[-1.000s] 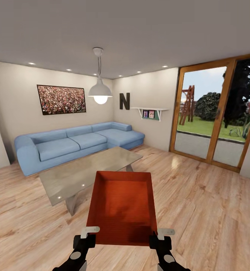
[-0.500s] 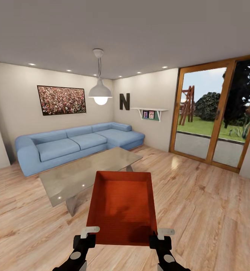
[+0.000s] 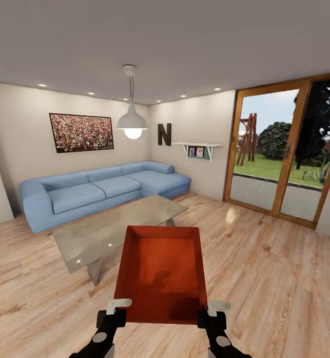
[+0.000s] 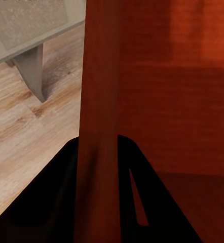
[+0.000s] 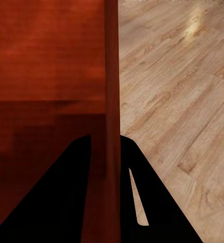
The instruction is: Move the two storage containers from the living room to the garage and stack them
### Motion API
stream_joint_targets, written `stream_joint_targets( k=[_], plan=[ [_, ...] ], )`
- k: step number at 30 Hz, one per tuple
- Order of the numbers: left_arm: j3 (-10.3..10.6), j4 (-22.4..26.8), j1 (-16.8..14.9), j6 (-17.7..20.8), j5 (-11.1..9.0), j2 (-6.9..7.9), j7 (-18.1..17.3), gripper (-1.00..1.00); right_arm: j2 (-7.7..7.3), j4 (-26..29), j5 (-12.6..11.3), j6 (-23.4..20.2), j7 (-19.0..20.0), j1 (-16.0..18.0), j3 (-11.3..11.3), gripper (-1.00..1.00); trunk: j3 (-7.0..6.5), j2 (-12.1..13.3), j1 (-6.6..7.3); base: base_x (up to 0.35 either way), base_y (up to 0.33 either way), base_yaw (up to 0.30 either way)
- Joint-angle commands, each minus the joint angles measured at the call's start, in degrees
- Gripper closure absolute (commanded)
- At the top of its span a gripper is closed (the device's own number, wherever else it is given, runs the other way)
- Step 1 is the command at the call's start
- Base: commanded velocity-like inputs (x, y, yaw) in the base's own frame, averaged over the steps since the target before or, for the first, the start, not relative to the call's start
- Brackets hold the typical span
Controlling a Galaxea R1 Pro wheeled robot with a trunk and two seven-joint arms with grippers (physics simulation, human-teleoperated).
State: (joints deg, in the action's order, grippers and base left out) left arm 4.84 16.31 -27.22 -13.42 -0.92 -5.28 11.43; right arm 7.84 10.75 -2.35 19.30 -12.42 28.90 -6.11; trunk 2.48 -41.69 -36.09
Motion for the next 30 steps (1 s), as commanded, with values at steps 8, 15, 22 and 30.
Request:
stream_joint_targets(
  k=[8,15,22,30],
  plan=[
    [-0.62,-0.02,-0.03,-0.2,-0.49,0.0,0.78,1.0,0.07,1.73,0.85,3.72,0.38,0.06,0.57,1.0,0.11,-0.09,-0.01,0.0,0.0,0.0],
    [-0.68,0.13,-0.03,-0.2,-0.49,0.02,0.78,1.0,0.07,1.73,0.85,3.78,0.38,0.07,0.54,1.0,0.11,-0.09,-0.01,0.0,0.0,0.0],
    [-0.62,-0.05,-0.03,-0.2,-0.49,0.0,0.78,1.0,0.07,1.73,0.85,3.81,0.38,0.07,0.5,1.0,0.11,-0.09,-0.01,0.0,0.0,0.009],
    [-0.62,-0.05,-0.03,-0.2,-0.49,0.0,0.77,1.0,0.14,1.73,0.77,3.81,0.38,0.05,0.57,1.0,0.11,-0.09,-0.01,0.0,0.0,0.247]
  ],
)
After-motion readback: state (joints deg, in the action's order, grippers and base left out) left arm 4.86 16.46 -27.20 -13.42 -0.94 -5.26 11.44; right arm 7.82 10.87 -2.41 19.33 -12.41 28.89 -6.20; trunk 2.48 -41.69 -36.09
